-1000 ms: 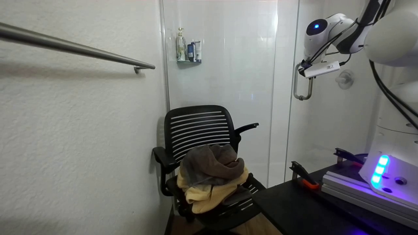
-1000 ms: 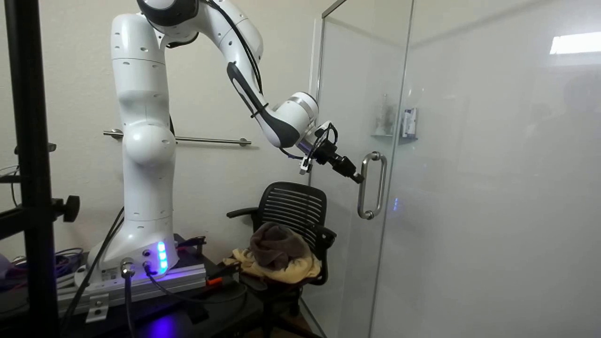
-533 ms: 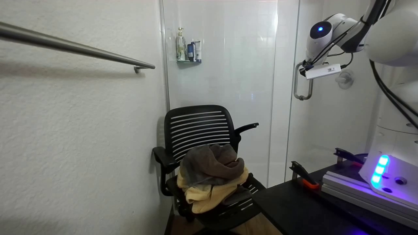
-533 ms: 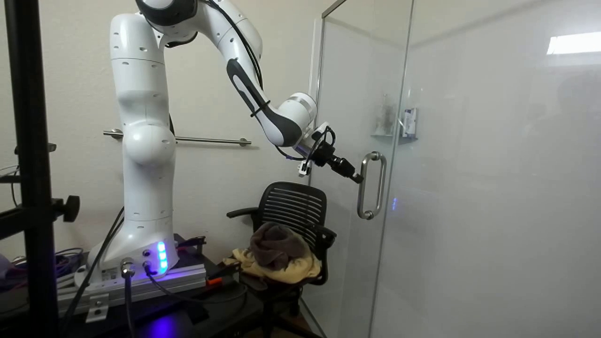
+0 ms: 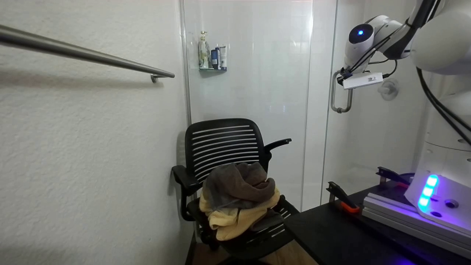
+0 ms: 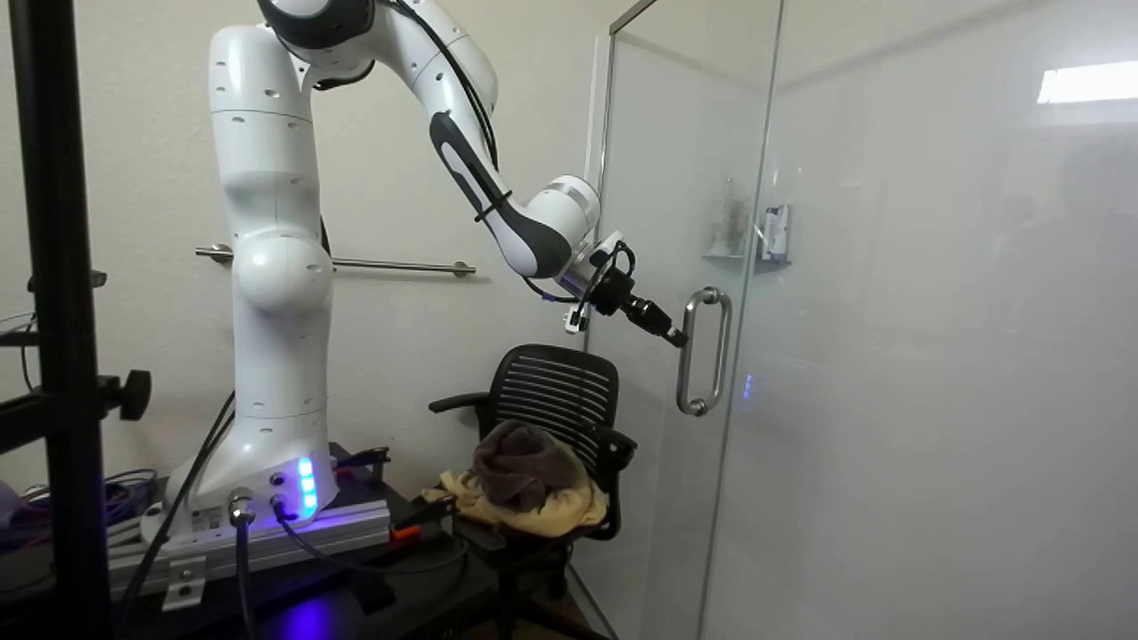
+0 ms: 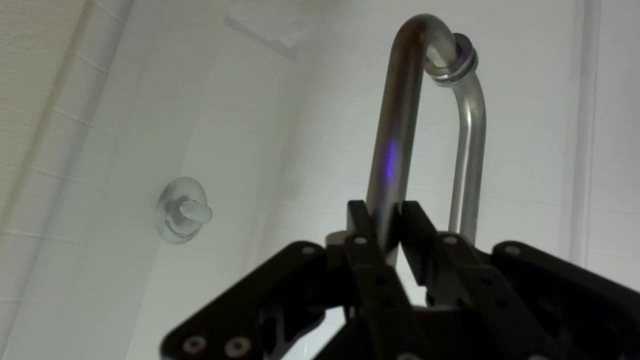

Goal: Open the shower door

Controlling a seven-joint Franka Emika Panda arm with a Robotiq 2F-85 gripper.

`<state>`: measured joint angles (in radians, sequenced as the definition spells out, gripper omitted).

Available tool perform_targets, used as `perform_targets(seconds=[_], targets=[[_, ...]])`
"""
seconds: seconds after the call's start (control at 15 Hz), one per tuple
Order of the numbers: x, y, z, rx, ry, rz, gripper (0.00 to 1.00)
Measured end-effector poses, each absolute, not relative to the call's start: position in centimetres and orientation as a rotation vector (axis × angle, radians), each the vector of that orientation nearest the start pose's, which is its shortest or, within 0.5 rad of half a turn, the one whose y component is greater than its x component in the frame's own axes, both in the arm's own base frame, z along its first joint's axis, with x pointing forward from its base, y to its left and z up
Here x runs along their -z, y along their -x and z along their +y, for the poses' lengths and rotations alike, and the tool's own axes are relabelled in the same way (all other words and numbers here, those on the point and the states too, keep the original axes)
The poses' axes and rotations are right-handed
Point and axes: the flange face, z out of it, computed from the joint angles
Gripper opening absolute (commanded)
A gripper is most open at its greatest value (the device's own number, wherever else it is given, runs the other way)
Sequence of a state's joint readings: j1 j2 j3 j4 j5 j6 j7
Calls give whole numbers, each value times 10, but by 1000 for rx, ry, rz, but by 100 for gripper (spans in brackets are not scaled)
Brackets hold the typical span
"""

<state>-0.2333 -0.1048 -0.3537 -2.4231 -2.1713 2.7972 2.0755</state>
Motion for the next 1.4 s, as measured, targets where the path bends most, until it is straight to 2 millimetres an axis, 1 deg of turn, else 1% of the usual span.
perform_targets(seconds=[0.07, 0.13, 0.2, 0.27, 0.33, 0.4, 0.47, 0.53, 1.07, 1.4], targets=[[-345, -408, -224, -1117, -2223, -738, 18], [-342, -408, -224, -1131, -2202, -736, 9], [-338, -407, -223, -1153, -2175, -724, 18], [-334, -403, -222, -1177, -2160, -705, 3], [-331, -398, -222, -1208, -2153, -693, 5], [-328, -392, -224, -1239, -2151, -679, 14], [-326, -384, -226, -1265, -2155, -663, 14], [-325, -375, -228, -1287, -2158, -649, 5], [-329, -325, -226, -1269, -2153, -713, 5], [-335, -291, -231, -1246, -2170, -751, 5]])
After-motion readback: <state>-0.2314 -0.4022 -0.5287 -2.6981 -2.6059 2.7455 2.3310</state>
